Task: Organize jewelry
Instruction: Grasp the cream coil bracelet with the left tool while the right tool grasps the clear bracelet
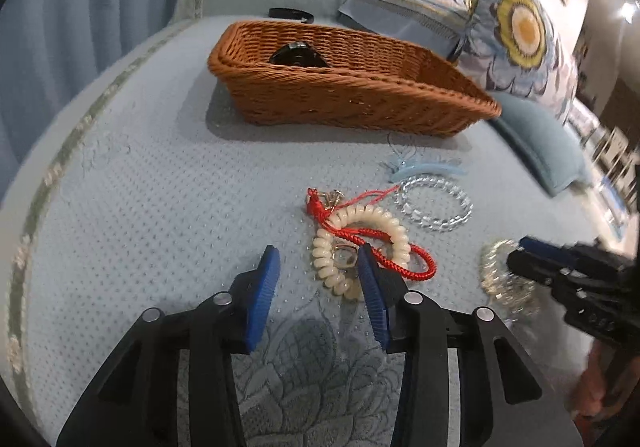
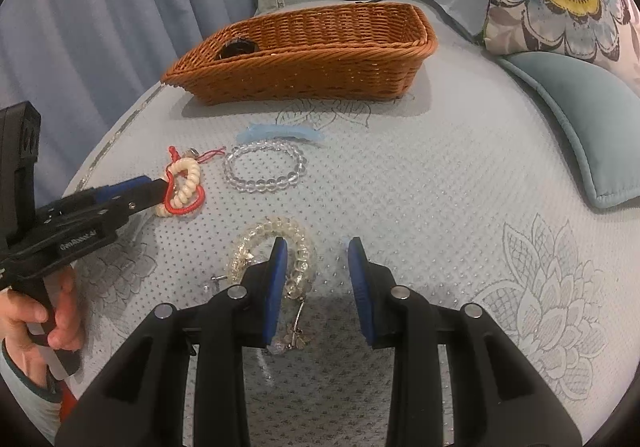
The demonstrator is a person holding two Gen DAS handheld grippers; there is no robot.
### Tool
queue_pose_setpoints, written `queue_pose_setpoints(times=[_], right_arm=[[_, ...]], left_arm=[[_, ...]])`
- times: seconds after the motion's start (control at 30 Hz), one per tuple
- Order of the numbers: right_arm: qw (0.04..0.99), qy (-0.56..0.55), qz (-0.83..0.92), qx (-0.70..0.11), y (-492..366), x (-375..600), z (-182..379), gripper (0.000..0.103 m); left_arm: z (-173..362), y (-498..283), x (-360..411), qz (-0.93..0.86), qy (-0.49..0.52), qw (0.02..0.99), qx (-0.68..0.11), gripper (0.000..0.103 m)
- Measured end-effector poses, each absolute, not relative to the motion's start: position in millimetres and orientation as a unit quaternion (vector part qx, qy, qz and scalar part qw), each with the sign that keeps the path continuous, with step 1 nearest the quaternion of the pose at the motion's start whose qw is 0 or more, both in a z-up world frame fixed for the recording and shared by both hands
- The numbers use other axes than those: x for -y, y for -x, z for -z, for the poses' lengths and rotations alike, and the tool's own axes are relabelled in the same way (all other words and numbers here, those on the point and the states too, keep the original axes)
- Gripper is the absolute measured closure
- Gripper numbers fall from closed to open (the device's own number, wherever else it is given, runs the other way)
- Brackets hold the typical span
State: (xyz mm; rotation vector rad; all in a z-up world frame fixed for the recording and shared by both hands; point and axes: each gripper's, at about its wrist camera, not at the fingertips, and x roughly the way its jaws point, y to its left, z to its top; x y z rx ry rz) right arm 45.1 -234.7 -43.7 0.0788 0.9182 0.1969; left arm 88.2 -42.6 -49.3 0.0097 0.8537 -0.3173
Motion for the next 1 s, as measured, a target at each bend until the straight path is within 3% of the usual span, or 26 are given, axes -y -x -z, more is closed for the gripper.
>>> queue_pose_setpoints(times=[0.03, 0.07, 0.1, 0.5, 1.0], right_arm=[[0.893, -0.028, -0.092, -0.441, -44.8, 231.6, 43.5, 0.076], [0.893, -0.017, -0.089, -0.440, -44.8, 228.3, 43.3, 0.091], [0.893, -0.008, -0.088, -0.441, -45.0, 225.7, 43.0, 0.095], [0.915, 0.041, -0.040, -0.400, -37.8, 226.7, 24.9, 0.095], [0.898, -0.042, -0.100, -0.427, -43.2, 233.3, 31.7, 0.095]], left_arm=[[48.9, -86.9, 45.0, 0.152, -0.016, 0.898, -0.412, 0.084], [48.1, -86.4, 46.0, 0.155, -0.023, 0.897, -0.414, 0.094], [46.7, -84.5, 46.3, 0.158, -0.031, 0.894, -0.417, 0.094], [34.2, -54.3, 30.2, 0.103, -0.202, 0.864, -0.449, 0.094], [41.2, -52.2, 6.7, 0.124, -0.171, 0.854, -0.475, 0.092]])
